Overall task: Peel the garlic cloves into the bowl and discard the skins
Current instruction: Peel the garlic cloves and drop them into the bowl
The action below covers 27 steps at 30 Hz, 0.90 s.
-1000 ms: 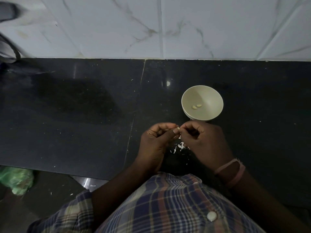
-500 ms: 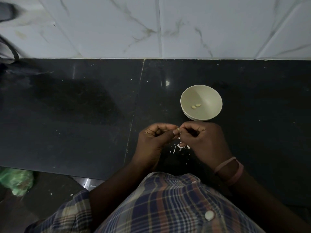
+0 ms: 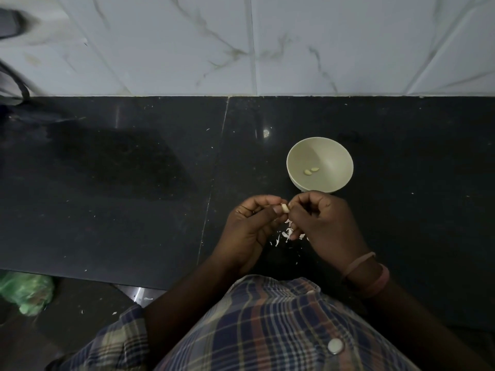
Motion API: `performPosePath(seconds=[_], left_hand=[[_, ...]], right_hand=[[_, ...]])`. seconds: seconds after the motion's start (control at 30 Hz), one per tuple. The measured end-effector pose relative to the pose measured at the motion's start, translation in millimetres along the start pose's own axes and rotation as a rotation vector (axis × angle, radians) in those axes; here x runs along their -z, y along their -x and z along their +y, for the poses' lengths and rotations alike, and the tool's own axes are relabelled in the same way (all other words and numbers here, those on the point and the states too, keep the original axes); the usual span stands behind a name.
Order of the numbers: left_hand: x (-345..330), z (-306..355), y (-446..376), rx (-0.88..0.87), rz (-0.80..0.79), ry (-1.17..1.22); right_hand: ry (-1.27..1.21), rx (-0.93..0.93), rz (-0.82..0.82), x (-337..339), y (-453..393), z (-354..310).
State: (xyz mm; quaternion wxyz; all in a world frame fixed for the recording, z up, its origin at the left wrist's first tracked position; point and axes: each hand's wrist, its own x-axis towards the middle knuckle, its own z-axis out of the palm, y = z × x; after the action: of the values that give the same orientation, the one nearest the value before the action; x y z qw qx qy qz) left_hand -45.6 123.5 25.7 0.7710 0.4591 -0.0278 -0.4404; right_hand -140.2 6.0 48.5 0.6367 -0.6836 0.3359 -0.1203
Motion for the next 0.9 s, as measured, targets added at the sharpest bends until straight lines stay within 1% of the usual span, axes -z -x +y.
performPosePath(seconds=[0.33, 0.47, 0.53, 0.6, 0.67, 0.83, 0.9], left_hand=[[-2, -2, -4, 0.092, 0.031, 0.156], [-4, -1, -6, 0.119, 0.034, 0.159], [-5, -1, -8, 0.144, 0.051, 0.191], [-6, -1, -10, 0.156, 0.082, 0.225], [-6, -2, -12, 0.162, 0.103, 0.243], [-6, -7, -13, 0.19, 0.102, 0.238], [-6, -7, -12, 0.192, 0.096, 0.24]], right_hand=[[-0.117, -0.046, 0.005, -2, -5, 7], [-0.21, -0.066, 0.003, -3, -6, 8], [-0.259, -0.074, 0.034, -3, -6, 10], [-0.199, -0.034, 0.091, -2, -4, 14], [-0.052, 0.061, 0.124, -2, -1, 16], [0.169, 0.286, 0.136, -5, 3, 11], [0.203, 0.316, 0.133, -6, 2, 8]])
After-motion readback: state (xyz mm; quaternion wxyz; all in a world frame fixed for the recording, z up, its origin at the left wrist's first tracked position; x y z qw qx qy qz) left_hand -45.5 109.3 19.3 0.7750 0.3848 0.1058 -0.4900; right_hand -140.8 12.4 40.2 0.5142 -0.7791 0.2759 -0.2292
